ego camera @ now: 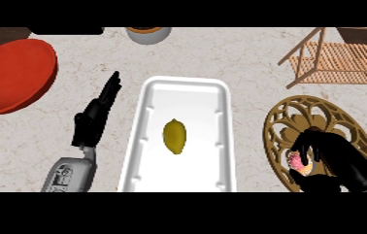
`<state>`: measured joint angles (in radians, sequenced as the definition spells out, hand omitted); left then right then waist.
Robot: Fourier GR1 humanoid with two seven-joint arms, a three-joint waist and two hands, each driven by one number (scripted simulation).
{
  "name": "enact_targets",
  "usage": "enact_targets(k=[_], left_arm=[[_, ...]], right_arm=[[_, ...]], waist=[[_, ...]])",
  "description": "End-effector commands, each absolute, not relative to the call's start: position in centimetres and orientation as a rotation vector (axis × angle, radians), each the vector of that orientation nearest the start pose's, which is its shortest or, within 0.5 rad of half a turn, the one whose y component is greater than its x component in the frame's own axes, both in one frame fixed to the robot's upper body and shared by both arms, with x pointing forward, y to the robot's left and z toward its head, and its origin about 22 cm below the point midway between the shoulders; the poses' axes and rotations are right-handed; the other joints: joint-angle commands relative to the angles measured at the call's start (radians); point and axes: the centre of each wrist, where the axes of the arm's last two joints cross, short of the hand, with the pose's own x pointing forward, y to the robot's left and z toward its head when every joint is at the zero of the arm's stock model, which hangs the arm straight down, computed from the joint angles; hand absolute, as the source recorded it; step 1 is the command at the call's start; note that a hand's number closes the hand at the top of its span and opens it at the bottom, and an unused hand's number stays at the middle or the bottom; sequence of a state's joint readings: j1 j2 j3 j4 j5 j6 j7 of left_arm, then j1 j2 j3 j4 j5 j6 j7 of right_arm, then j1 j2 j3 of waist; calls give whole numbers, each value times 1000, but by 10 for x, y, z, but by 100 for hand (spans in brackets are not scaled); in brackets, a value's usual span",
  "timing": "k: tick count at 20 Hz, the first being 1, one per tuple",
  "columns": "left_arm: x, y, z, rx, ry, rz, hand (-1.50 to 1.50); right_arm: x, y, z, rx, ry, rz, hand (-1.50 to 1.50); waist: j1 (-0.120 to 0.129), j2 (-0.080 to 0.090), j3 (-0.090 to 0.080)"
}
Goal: Pick the cupcake from the placemat and place it in the tiered shelf
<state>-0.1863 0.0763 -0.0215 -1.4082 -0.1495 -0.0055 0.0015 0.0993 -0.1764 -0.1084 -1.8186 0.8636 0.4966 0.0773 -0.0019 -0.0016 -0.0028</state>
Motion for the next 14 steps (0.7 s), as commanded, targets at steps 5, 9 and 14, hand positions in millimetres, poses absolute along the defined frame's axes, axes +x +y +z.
enact_targets(k=[5,9,14], left_arm=[[292,222,6,123,-1578,-239,0],[278,222,7,115,-1568,-262,0],[285,236,11,131,-1573,-253,0]], right_arm=[[196,-274,85,-505,-1448,663,150],[186,-280,118,-457,-1579,519,150],[155,-288,172,-561,-1657,400,150]], waist=[[-13,0,2],[-5,-3,2],[-11,-3,1]])
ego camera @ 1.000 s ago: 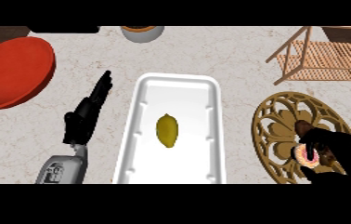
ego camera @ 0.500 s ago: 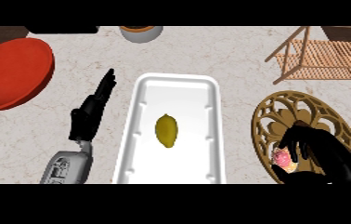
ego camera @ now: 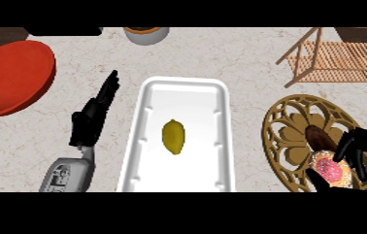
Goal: Pick the cupcake from the placemat and place it in the tiered shelf
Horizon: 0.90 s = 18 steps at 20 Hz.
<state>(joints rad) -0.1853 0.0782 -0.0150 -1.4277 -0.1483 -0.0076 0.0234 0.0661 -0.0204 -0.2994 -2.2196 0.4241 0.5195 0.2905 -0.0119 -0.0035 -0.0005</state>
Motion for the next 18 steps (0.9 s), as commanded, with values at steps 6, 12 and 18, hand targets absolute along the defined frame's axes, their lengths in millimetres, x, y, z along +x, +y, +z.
enact_targets(k=[6,12,18], left_arm=[[269,216,1,107,-1581,-240,0],[286,214,10,91,-1574,-237,0],[297,231,25,108,-1579,-255,0]], right_arm=[[157,-316,211,-778,-1622,317,150],[170,-338,262,-908,-1653,181,150],[195,-373,287,-1034,-1644,122,150]], waist=[[11,2,0],[10,3,-1],[13,5,0]])
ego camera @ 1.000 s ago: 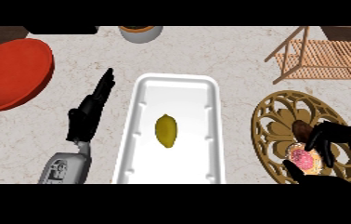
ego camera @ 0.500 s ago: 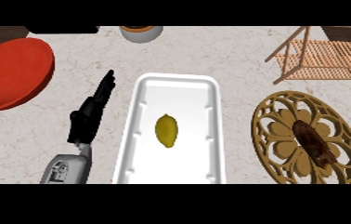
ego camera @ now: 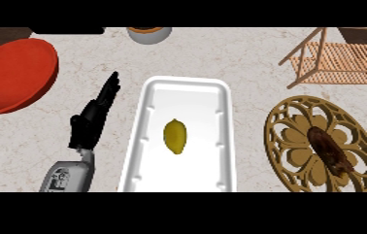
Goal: Pick the cupcake from the placemat and place it in the tiered shelf
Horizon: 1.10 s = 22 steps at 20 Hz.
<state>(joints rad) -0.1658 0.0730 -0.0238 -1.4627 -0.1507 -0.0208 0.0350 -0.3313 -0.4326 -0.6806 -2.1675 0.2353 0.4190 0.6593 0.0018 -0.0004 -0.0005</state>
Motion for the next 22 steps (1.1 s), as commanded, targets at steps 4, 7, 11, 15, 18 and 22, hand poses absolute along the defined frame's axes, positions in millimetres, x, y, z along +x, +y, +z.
enact_targets(k=[4,7,11,15,18,22], left_arm=[[276,219,21,106,-1587,-263,0],[275,228,19,99,-1582,-259,0],[294,225,17,101,-1589,-245,0],[282,230,16,102,-1588,-272,0],[282,232,24,99,-1569,-254,0],[282,215,24,114,-1586,-269,0]], right_arm=[[200,-396,311,-1045,-1632,103,150],[228,-385,300,-1105,-1635,63,150],[240,-424,316,-1140,-1632,24,150],[258,-436,317,-1186,-1631,44,150],[256,-440,329,-1192,-1678,66,150],[276,-454,320,-1284,-1667,98,150]], waist=[[0,-1,0],[7,2,0],[4,4,0],[8,3,0],[4,1,0],[7,2,1]])
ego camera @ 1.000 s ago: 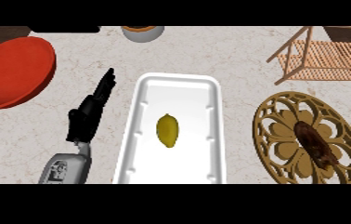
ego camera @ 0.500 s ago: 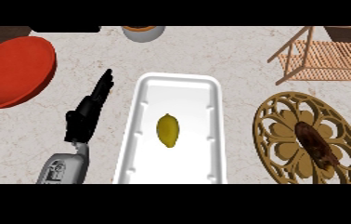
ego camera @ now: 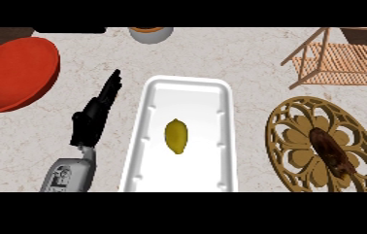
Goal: Pick the cupcake from the placemat and place it in the tiered shelf
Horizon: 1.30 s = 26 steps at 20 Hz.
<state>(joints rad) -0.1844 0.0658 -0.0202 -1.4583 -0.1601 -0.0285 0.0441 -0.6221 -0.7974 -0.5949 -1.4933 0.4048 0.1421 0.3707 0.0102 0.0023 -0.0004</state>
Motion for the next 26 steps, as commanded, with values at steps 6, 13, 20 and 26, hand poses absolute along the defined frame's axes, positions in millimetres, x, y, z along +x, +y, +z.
enact_targets(k=[6,13,20,26], left_arm=[[293,212,10,107,-1580,-274,0],[282,226,22,90,-1578,-277,0],[273,226,0,94,-1582,-291,0],[276,211,3,86,-1600,-282,0]], right_arm=[[330,-437,299,-1392,-1630,121,150],[358,-450,273,-1416,-1679,121,150],[367,-462,245,-1135,-1850,-158,150],[368,-492,243,-1146,-1846,-149,150]], waist=[[6,5,0],[10,2,1],[10,4,1],[17,7,1]])
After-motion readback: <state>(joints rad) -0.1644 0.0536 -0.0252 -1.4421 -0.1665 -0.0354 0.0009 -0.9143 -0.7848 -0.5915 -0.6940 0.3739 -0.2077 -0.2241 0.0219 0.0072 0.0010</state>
